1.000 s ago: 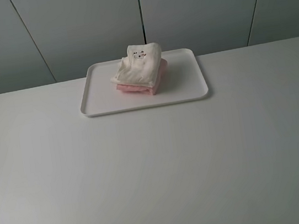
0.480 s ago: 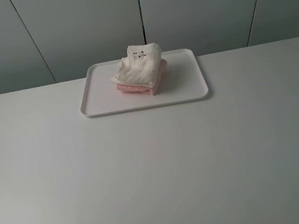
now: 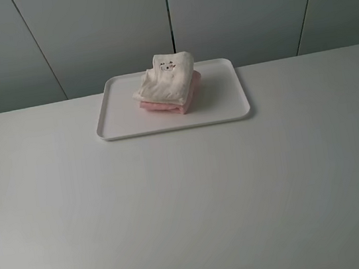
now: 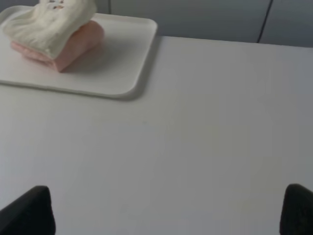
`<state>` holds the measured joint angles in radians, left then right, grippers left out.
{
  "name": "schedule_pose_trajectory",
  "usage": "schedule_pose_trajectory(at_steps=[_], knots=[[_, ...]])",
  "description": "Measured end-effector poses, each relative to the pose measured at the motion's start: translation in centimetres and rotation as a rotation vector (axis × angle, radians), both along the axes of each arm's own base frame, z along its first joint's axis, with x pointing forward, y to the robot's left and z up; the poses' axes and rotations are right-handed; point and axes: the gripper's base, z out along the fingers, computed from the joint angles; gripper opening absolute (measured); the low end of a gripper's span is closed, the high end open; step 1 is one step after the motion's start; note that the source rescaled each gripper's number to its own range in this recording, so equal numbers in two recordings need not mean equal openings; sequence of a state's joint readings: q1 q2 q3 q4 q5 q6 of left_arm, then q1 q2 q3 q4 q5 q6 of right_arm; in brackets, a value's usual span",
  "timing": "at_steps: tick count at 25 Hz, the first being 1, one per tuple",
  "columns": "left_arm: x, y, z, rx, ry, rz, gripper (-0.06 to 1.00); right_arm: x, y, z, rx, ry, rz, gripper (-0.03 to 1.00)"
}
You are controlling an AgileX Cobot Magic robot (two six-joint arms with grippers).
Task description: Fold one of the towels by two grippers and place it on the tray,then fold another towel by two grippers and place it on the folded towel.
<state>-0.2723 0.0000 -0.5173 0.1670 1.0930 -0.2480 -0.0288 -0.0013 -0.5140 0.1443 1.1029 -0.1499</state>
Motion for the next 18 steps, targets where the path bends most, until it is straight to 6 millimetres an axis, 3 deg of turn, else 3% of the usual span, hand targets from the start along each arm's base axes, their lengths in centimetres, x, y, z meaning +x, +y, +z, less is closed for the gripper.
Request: schedule_pose_trajectory(at_steps=[7, 18], knots=[[-0.35, -0.18, 0.00, -0.002, 0.000, 0.242, 0.99, 0.11, 0.12, 0.01, 0.005, 0.000, -0.088, 0.99], [-0.38, -0.20, 0.00, -0.003, 0.000, 0.261, 0.99, 0.00, 0.07, 0.01, 0.006, 0.000, 0.001, 0.99]])
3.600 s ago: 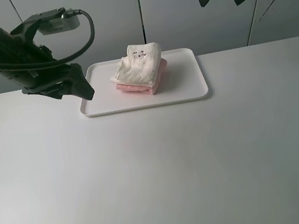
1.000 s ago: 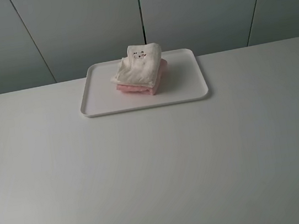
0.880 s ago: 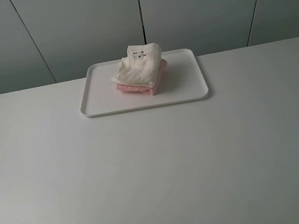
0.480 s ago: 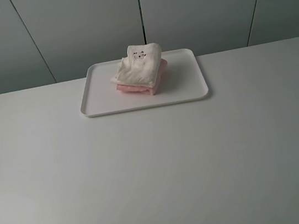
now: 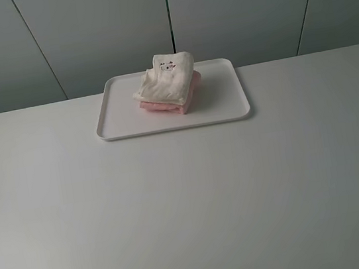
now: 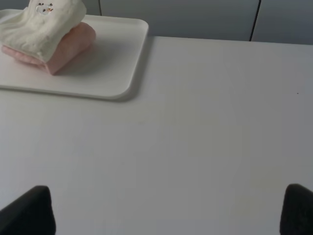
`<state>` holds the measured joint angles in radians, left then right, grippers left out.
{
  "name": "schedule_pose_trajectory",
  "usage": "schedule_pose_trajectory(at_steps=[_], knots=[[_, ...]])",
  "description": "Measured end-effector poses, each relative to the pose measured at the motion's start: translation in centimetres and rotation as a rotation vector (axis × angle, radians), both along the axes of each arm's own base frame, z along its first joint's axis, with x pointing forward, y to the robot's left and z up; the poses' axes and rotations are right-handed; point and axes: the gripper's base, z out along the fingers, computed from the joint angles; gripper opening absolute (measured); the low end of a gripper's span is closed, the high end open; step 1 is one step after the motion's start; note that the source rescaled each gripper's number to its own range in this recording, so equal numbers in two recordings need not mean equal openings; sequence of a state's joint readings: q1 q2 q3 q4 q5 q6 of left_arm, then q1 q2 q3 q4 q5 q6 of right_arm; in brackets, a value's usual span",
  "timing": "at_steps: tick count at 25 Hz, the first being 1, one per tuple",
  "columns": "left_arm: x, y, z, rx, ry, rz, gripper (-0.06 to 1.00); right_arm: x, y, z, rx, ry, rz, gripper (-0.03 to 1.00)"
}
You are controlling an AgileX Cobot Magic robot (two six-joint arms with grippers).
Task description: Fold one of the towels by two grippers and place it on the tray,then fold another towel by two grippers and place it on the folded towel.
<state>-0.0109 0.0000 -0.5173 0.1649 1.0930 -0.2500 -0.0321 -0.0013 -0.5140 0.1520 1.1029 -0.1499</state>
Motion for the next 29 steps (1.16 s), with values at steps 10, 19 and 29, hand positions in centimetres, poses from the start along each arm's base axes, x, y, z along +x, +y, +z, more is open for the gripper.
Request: schedule_pose_trajectory(at_steps=[10, 19, 29], knots=[[0.00, 0.00, 0.00, 0.000, 0.000, 0.000, 0.99, -0.01, 0.12, 0.02, 0.012, 0.000, 0.009, 0.99], [0.00, 0.00, 0.00, 0.000, 0.000, 0.000, 0.99, -0.01, 0.12, 0.02, 0.012, 0.000, 0.009, 0.99], [0.00, 0.00, 0.00, 0.000, 0.000, 0.000, 0.99, -0.01, 0.12, 0.02, 0.012, 0.000, 0.009, 0.99]])
